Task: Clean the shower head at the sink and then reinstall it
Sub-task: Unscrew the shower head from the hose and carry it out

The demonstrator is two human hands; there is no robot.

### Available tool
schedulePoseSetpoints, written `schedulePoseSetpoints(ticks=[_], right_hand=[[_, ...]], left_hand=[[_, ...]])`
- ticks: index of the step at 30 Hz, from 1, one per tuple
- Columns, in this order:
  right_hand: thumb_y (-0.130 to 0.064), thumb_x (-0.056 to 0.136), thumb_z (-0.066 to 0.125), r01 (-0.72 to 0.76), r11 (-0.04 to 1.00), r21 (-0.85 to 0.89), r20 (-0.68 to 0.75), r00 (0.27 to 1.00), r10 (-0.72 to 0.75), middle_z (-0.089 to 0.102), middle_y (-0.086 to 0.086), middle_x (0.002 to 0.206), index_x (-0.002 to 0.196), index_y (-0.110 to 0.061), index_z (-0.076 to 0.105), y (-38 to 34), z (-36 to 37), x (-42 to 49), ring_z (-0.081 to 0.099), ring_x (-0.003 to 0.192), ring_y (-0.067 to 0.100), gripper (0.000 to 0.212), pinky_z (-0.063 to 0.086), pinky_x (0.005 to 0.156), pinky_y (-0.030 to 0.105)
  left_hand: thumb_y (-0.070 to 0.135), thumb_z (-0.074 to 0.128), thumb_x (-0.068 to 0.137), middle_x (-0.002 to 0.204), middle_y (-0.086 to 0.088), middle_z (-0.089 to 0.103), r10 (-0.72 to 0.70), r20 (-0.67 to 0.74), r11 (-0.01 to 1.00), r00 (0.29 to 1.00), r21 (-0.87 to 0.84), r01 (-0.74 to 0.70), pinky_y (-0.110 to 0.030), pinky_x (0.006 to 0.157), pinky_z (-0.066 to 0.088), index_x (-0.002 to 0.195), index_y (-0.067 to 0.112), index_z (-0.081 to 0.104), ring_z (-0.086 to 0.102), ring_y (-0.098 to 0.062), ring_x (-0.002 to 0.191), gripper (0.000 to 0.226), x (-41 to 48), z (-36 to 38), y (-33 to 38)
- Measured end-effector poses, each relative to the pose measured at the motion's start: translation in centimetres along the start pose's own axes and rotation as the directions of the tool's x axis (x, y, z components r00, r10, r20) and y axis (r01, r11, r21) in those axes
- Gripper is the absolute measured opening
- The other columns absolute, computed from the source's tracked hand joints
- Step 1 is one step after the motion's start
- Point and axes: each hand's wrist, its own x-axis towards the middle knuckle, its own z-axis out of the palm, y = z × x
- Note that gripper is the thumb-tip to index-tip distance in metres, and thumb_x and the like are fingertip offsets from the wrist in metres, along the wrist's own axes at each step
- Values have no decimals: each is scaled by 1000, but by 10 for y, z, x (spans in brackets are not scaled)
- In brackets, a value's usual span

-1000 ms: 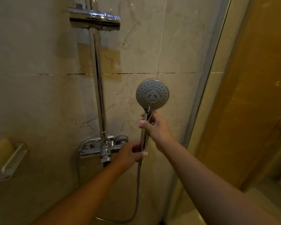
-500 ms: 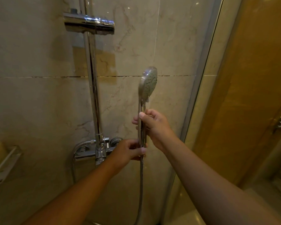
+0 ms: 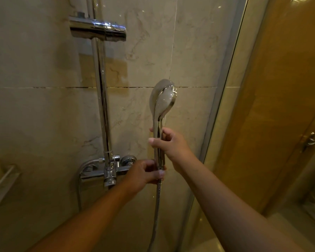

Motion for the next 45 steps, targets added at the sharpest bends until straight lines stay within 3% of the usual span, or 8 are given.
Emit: schedulePoseSetpoints(ticks=[4, 13, 17, 20, 23, 32, 39, 45], right_hand=[[-10, 87, 72, -48, 971, 234, 80, 996, 30, 75, 5, 90, 120, -11, 52, -4, -9, -4, 74, 89, 20, 38, 58, 72, 28], [-15, 102, 51, -84, 931, 356, 175, 984, 22, 70, 11, 123, 124, -5, 52, 4, -10, -7, 65, 117, 27, 25, 53, 89, 44], [-24, 92, 67, -70, 977, 200, 66, 996, 57, 68, 5, 105, 119, -14, 55, 7, -3, -5, 68, 101, 20, 32, 57, 91, 46], [-29, 87, 74, 13, 999, -50, -26, 1000, -14, 60, -5, 89, 109, -20, 56, 8, 3, -3, 61, 82, 9, 29, 53, 72, 27], [-32, 86, 74, 3, 992, -124, -49, 999, -9, 58, -5, 88, 111, -15, 59, 13, 3, 1, 59, 82, 11, 33, 50, 71, 25], [-20, 87, 74, -16, 998, 56, -105, 994, 21, 70, 2, 92, 119, -21, 54, 15, -8, 2, 71, 88, 14, 39, 57, 79, 31], [-5, 99, 52, 18, 975, 221, 76, 996, -36, 74, 5, 111, 123, -11, 53, -3, -19, -4, 72, 103, 19, 25, 60, 84, 29], [-24, 93, 67, 104, 994, -35, -16, 994, -104, 70, 13, 108, 115, -16, 54, -10, -17, -7, 70, 97, 21, 28, 61, 83, 33]], left_hand=[[10, 69, 88, 94, -6, 72, 5, 38, 999, 999, -35, -4, -33, 83, 59, 101, 13, 70, 71, -24, 94, 13, 1, -6, 5], [9, 69, 87, 94, -9, 72, 2, 48, 1000, 999, -20, -1, -38, 85, 60, 102, 9, 71, 71, -26, 94, 15, 6, -13, 6], [12, 69, 88, 94, -5, 74, -8, 23, 1000, 1000, 19, 7, -36, 85, 60, 98, 15, 71, 73, -22, 94, 11, 7, -11, 4], [10, 68, 89, 93, -5, 74, -30, -12, 999, 999, 21, 30, -35, 84, 60, 95, 17, 70, 73, -22, 91, 9, 8, -7, 2], [13, 67, 90, 91, -4, 72, -18, -19, 997, 1000, 73, 20, -31, 81, 60, 92, 17, 68, 73, -20, 90, 5, 8, -7, 0], [13, 71, 87, 89, -8, 73, -4, -10, 998, 1000, 59, 5, -42, 86, 60, 97, 17, 73, 73, -25, 90, 11, 15, -16, -1], [15, 69, 88, 103, -15, 73, 21, 7, 998, 1000, 60, -22, -41, 89, 59, 102, 17, 71, 72, -26, 97, 14, 19, -9, 12], [14, 68, 89, 100, -6, 74, 21, 1, 998, 1000, 62, -21, -39, 91, 58, 98, 22, 70, 72, -21, 97, 12, 17, -2, 20]])
